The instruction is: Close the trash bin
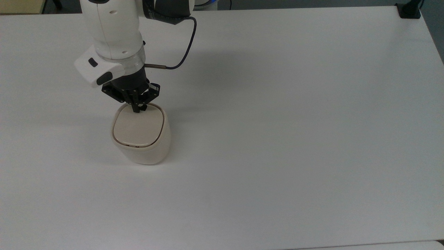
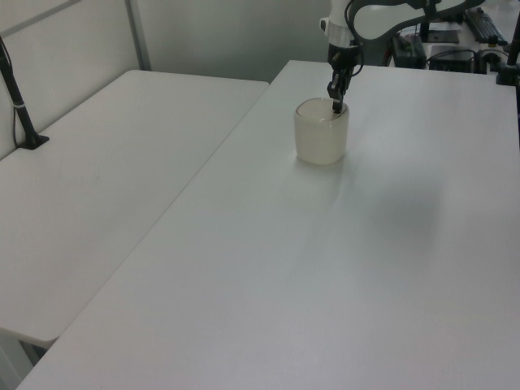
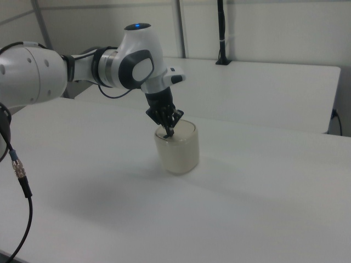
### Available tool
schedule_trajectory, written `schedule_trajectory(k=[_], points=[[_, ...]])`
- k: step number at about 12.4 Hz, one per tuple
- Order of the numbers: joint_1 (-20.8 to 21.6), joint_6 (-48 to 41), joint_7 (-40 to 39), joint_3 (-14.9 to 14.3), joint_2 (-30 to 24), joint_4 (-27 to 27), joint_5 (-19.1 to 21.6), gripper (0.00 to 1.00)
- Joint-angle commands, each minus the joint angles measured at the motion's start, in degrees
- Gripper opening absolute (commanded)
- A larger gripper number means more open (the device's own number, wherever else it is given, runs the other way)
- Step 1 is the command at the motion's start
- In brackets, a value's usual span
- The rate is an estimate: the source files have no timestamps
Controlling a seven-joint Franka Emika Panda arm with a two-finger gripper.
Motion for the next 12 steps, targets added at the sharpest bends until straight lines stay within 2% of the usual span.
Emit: schedule_trajectory(k=[1,4,8,9,10,11,12], points=[[4.85,-6.28,-0.55,-0.17,-4.55,2.33,-0.56,0.04],[8.56,-15.23,-0.38,-0.08,-9.48,1.89,-0.48,0.05],[10.68,-20.08,-0.37,-0.08,-16.69,-1.53,-0.39,0.19],[10.77,-22.88,-0.37,-0.08,-17.31,-1.45,-0.39,0.31],[10.86,-24.21,-0.37,0.00,-17.92,-1.45,-0.39,0.65],[10.77,-24.23,-0.37,-0.08,-18.02,-1.36,-0.48,0.89],[10.69,-24.23,-0.37,-0.08,-18.02,-1.36,-0.48,1.00]])
